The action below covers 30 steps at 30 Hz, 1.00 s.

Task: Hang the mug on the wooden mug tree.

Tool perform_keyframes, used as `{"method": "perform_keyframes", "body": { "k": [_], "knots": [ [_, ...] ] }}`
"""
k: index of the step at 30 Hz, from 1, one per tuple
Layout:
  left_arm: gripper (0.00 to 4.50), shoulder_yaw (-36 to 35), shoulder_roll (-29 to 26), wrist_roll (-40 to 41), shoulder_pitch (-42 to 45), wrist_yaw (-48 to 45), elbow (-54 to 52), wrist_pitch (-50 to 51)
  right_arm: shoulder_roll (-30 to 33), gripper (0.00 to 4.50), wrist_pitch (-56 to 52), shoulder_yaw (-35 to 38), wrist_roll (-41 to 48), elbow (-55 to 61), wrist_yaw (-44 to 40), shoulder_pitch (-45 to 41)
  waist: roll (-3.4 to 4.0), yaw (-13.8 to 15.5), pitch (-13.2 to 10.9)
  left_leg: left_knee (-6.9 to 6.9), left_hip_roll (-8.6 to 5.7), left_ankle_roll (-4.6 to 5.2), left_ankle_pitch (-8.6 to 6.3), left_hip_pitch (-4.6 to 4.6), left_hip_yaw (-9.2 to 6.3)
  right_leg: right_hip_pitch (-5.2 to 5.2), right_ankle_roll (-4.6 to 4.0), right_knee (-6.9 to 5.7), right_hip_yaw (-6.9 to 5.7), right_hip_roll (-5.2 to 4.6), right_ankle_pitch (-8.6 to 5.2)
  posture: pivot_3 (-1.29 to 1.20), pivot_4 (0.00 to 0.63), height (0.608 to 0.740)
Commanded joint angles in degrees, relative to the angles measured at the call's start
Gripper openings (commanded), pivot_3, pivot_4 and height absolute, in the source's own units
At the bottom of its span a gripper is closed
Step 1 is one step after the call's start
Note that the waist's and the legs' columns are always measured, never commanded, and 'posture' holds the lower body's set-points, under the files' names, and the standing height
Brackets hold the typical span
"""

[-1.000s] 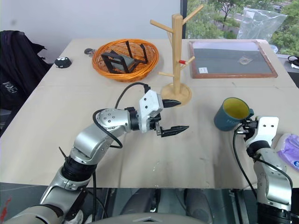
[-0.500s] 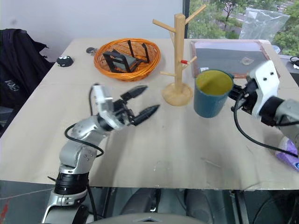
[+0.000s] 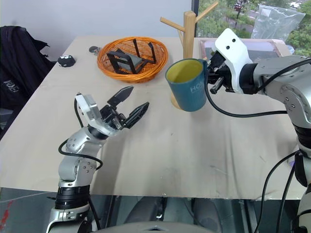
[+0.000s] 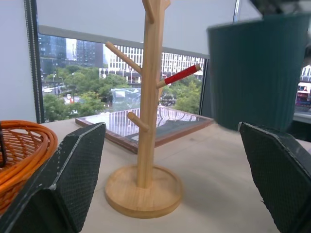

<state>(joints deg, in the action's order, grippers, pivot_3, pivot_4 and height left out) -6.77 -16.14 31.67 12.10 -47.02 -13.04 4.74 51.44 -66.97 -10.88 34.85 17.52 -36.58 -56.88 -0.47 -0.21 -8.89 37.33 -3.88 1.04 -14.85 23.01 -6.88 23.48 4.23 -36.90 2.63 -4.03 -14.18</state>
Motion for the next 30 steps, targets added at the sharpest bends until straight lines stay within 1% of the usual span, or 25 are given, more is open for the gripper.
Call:
{"method": "perform_keyframes", "body": {
  "k": [1, 8, 13, 14, 15, 16, 18, 19, 20, 21, 22, 23, 27, 30],
  "knots": [
    [4.50, 0.9, 0.6, 0.7, -0.5, 0.7, -3.8, -1.2, -0.6, 0.07, 2.7, -1.6, -4.3, -2.7, -1.7, -4.3, 0.00, -0.1, 0.0, 0.00, 0.00, 0.00, 0.00, 0.00, 0.00, 0.01, 0.00, -0.01, 0.00, 0.00, 0.00, 0.00, 0.150, 0.740],
    [4.50, 2.5, 0.9, 2.6, -1.4, 0.2, -5.3, 0.0, -3.3, 0.07, 5.9, -3.9, -9.8, -8.3, -3.9, -7.3, 0.00, -0.4, 0.0, 0.00, 0.01, -0.01, 0.01, -0.01, 0.01, 0.03, 0.00, -0.09, 0.01, 0.02, 0.00, 0.00, 0.150, 0.740],
    [4.50, 3.0, 0.7, 2.7, -1.1, 0.0, -4.6, -0.4, -5.5, 0.07, 6.6, -4.3, -12.1, -9.0, -5.1, -8.2, 0.00, -0.5, 0.0, 0.00, 0.01, -0.01, 0.01, -0.01, 0.01, 0.07, 0.00, -0.12, 0.03, 0.03, 0.00, 0.00, 0.150, 0.740],
    [4.50, 3.1, 0.7, 2.7, -1.1, -0.1, -4.5, -0.5, -5.8, 0.59, 6.9, -4.2, -12.6, -9.2, -5.2, -8.2, 0.00, -0.5, 0.0, 0.00, 0.01, -0.01, 0.01, -0.01, 0.01, 0.07, 0.00, -0.11, 0.03, 0.03, 0.00, 0.00, 0.150, 0.740],
    [4.50, 3.2, 0.7, 2.6, -1.0, -0.2, -4.3, -0.5, -6.2, 0.86, 7.3, -3.9, -13.1, -9.4, -5.2, -8.3, 0.00, -0.5, 0.0, 0.00, 0.01, -0.01, 0.01, -0.01, 0.01, 0.07, 0.00, -0.12, 0.03, 0.03, 0.00, 0.00, 0.150, 0.740],
    [4.50, 3.2, 0.7, 2.6, -0.9, -0.3, -4.1, -0.6, -6.4, 1.24, 7.6, -3.7, -13.6, -9.6, -5.2, -8.4, 0.00, -0.5, 0.0, 0.00, 0.01, -0.01, 0.01, -0.01, 0.02, 0.07, 0.00, -0.12, 0.03, 0.03, 0.00, 0.00, 0.150, 0.740],
    [4.50, 3.2, 0.6, 2.6, -0.7, -0.5, -3.9, -0.6, -6.8, 2.20, 7.8, -2.8, -14.2, -9.8, -5.1, -8.6, 0.00, -0.4, 0.0, 0.00, 0.00, -0.01, 0.01, -0.01, 0.01, 0.07, 0.00, -0.12, 0.03, 0.03, 0.00, 0.00, 0.150, 0.740],
    [4.50, 3.1, 0.6, 2.6, -0.7, -0.6, -3.8, -0.6, -6.9, 2.60, 7.8, -2.3, -14.4, -9.8, -5.0, -8.7, 0.00, -0.4, 0.0, 0.00, 0.00, -0.01, 0.01, -0.01, 0.01, 0.07, 0.00, -0.12, 0.03, 0.03, 0.00, 0.00, 0.150, 0.740],
    [4.50, 3.1, 0.6, 2.6, -0.6, -0.6, -3.7, -0.6, -7.1, 3.27, 7.8, -2.0, -14.7, -9.9, -5.0, -8.7, 0.00, -0.4, 0.0, 0.00, 0.00, -0.01, 0.01, -0.01, 0.01, 0.07, 0.00, -0.13, 0.03, 0.04, 0.00, 0.00, 0.150, 0.740],
    [4.50, 3.1, 0.5, 2.6, -0.6, -0.7, -3.6, -0.6, -7.2, 3.69, 8.0, -1.5, -14.9, -9.8, -4.9, -8.6, 0.00, -0.5, 0.0, 0.00, 0.00, -0.01, 0.01, -0.01, 0.02, 0.07, 0.00, -0.13, 0.03, 0.04, 0.00, 0.00, 0.150, 0.740],
    [4.50, 3.1, 0.5, 2.6, -0.6, -0.8, -3.5, -0.7, -7.3, 4.21, 7.6, -0.7, -14.9, -9.6, -4.5, -8.5, 0.00, -0.4, 0.0, 0.00, 0.00, -0.01, 0.01, -0.01, 0.01, 0.07, 0.00, -0.13, 0.03, 0.03, 0.00, 0.00, 0.150, 0.740],
    [4.50, 3.1, 0.4, 2.5, -0.6, -1.0, -3.4, -0.7, -7.3, 4.40, 7.2, 0.2, -14.7, -9.4, -4.3, -8.3, 0.00, -0.4, 0.0, 0.00, 0.00, -0.01, 0.01, -0.01, 0.01, 0.07, 0.00, -0.13, 0.03, 0.03, 0.00, 0.00, 0.150, 0.740],
    [4.50, 3.1, -0.3, 2.1, -0.9, -1.5, -3.3, -0.5, -5.9, 4.40, 3.1, 5.6, -13.1, -7.4, -3.1, -6.0, 0.00, -0.4, 0.0, -0.01, 0.01, -0.01, 0.01, -0.01, 0.01, 0.09, -0.01, -0.13, 0.03, 0.03, 0.00, 0.00, 0.150, 0.740],
    [4.50, 3.0, -0.7, 2.2, -1.1, -2.0, -2.8, -0.5, -6.5, 4.40, -0.4, 9.2, -12.1, -5.5, -1.4, -4.6, 0.00, -0.3, 0.0, 0.00, 0.00, -0.01, 0.01, 0.00, 0.01, 0.08, -0.01, -0.13, 0.03, 0.03, 0.00, 0.00, 0.150, 0.740]
  ]
}}
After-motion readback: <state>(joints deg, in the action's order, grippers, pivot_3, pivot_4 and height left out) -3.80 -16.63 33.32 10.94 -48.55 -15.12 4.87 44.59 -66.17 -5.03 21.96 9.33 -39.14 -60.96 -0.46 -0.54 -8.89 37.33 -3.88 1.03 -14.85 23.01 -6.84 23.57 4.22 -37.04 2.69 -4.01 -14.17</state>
